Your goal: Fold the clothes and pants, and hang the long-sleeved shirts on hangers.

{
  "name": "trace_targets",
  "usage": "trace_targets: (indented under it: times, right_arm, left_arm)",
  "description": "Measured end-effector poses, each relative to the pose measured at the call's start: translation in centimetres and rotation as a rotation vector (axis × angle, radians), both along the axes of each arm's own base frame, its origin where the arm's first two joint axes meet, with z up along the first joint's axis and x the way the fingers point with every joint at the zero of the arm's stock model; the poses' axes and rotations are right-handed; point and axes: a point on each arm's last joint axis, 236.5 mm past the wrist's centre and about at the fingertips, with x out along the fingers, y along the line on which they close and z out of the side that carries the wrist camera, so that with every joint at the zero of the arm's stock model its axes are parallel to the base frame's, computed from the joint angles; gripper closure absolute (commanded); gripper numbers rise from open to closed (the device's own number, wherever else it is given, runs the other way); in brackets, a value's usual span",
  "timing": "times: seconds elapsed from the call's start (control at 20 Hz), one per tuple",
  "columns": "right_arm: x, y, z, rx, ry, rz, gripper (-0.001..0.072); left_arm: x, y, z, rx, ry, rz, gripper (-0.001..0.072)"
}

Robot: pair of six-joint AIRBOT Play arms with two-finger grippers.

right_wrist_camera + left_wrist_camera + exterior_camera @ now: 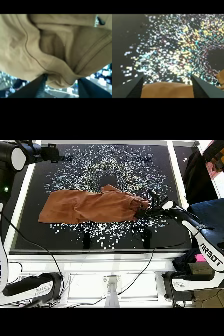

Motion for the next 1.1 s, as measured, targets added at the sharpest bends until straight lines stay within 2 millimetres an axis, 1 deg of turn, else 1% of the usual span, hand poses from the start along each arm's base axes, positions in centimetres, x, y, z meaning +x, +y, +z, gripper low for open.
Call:
trace_targets:
  times: [0.15, 0.2, 0.3, 0.4, 0.55, 0.65, 0.7, 0.75, 0.8, 0.9, 0.95, 1.0, 1.05, 1.1]
  right_arm:
    - [0.3, 0.4, 0.3, 0.02, 0.005, -0.016, 0.0604]
    - [0.9, 0.6, 0.8, 0.032, -0.007, -0.026, 0.0697]
    - [2.1, 0.9, 2.1, 0.052, -0.037, -0.042, 0.0699]
    - [3.8, 1.5, 4.2, 0.087, -0.084, -0.06, 0.0699]
    - [6.1, 2.0, 8.1, 0.121, -0.172, -0.065, 0.0699]
    - [7.3, 2.3, 10.6, 0.135, -0.226, -0.064, 0.0699]
    - [7.6, 2.3, 11.5, 0.141, -0.245, -0.063, 0.0699]
    - [7.9, 2.4, 12.2, 0.144, -0.26, -0.06, 0.0699]
    - [8.1, 2.5, 12.8, 0.147, -0.273, -0.059, 0.0699]
    - [8.2, 2.6, 13.4, 0.15, -0.283, -0.054, 0.0699]
    - [8.3, 2.6, 13.5, 0.152, -0.285, -0.052, 0.0699]
    - [8.3, 2.6, 13.7, 0.153, -0.287, -0.05, 0.0699]
    - [8.3, 2.7, 13.8, 0.154, -0.287, -0.049, 0.0699]
    - [8.2, 2.7, 13.8, 0.155, -0.286, -0.046, 0.0699]
  left_arm:
    - [0.0, 0.7, 0.0, 0.029, -0.001, 0.015, 0.0087]
    - [0.1, 1.5, 0.1, 0.047, -0.003, 0.029, 0.0087]
    - [0.1, 3.6, -0.4, 0.067, 0.011, 0.077, 0.0087]
    - [-0.4, 6.2, -2.2, 0.082, 0.069, 0.136, 0.0087]
    - [-1.8, 10.1, -6.4, 0.099, 0.186, 0.222, 0.009]
    - [-3.5, 12.6, -10.3, 0.103, 0.293, 0.278, 0.0099]
    - [-4.5, 13.7, -12.4, 0.1, 0.353, 0.304, 0.0177]
    - [-5.8, 14.6, -14.6, 0.093, 0.415, 0.328, 0.0272]
    - [-6.9, 15.4, -16.7, 0.082, 0.47, 0.35, 0.0294]
    - [-9.4, 16.6, -20.6, 0.029, 0.569, 0.401, 0.0294]
    - [-10.6, 17.1, -22.3, -0.013, 0.611, 0.429, 0.0351]
    - [-11.6, 17.5, -23.6, -0.056, 0.64, 0.458, 0.0457]
    - [-12.6, 18.0, -24.7, -0.102, 0.668, 0.488, 0.0483]
    - [-13.3, 18.5, -25.6, -0.152, 0.686, 0.518, 0.0482]
